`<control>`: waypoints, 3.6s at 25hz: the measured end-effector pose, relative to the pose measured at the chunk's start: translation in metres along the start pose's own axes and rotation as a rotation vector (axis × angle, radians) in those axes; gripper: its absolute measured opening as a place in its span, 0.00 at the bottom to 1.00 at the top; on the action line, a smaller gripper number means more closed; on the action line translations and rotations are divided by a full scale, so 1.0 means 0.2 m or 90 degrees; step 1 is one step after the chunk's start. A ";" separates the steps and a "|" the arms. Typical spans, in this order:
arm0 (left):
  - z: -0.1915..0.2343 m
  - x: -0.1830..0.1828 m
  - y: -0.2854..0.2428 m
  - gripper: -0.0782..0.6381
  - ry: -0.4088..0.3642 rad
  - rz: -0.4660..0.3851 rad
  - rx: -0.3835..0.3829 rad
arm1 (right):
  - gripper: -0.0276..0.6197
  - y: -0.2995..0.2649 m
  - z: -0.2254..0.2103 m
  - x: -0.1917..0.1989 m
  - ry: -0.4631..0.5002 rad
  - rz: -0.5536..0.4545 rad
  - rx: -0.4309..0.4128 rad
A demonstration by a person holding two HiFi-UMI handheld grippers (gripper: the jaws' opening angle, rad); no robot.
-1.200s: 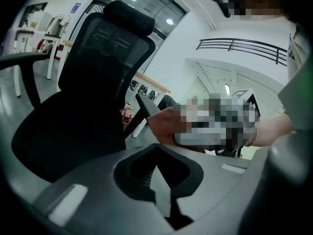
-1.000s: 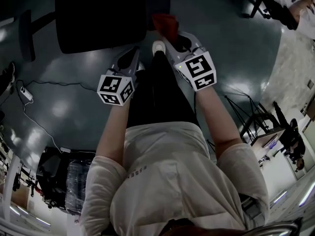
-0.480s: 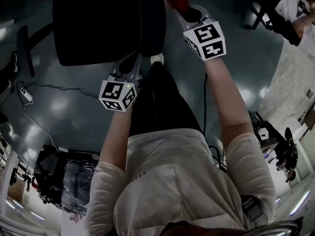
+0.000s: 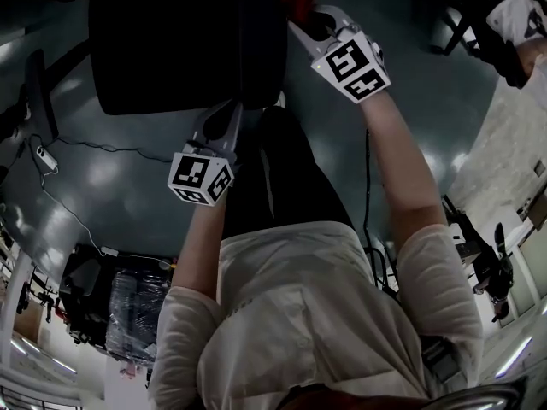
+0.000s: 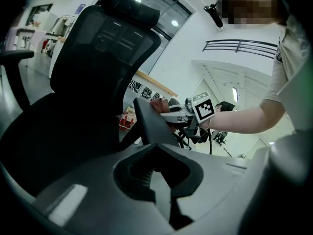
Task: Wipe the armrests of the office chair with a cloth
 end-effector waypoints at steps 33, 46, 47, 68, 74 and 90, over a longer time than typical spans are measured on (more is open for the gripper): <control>0.06 -0.02 0.24 0.13 -0.104 0.085 0.164 | 0.12 0.21 1.02 -0.02 -0.382 0.081 0.171; 0.44 -0.09 0.58 0.13 -0.069 0.058 0.129 | 0.12 -0.15 1.19 -0.40 -0.376 0.037 0.110; 0.47 -0.11 0.60 0.13 -0.065 0.054 0.126 | 0.12 -0.17 1.18 -0.44 -0.368 0.028 0.110; 0.43 -0.50 0.12 0.13 -0.020 0.002 0.077 | 0.12 0.05 -0.11 -0.21 -0.407 0.048 0.292; 0.43 -0.51 -0.01 0.13 0.011 -0.007 0.051 | 0.12 -0.15 -0.25 -0.23 -0.383 0.053 0.199; 0.45 -0.54 -0.04 0.13 0.046 -0.046 0.007 | 0.12 -0.41 -0.28 -0.51 -0.156 0.148 0.012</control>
Point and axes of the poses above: the fingertips, and each gripper's own axes: y backward along the fingers, z to its left, x out of its underside, the point moved 8 cm from there along y, backward along the fingers, and after that the axes turned 8 degrees about y, right-handed, at the moved point
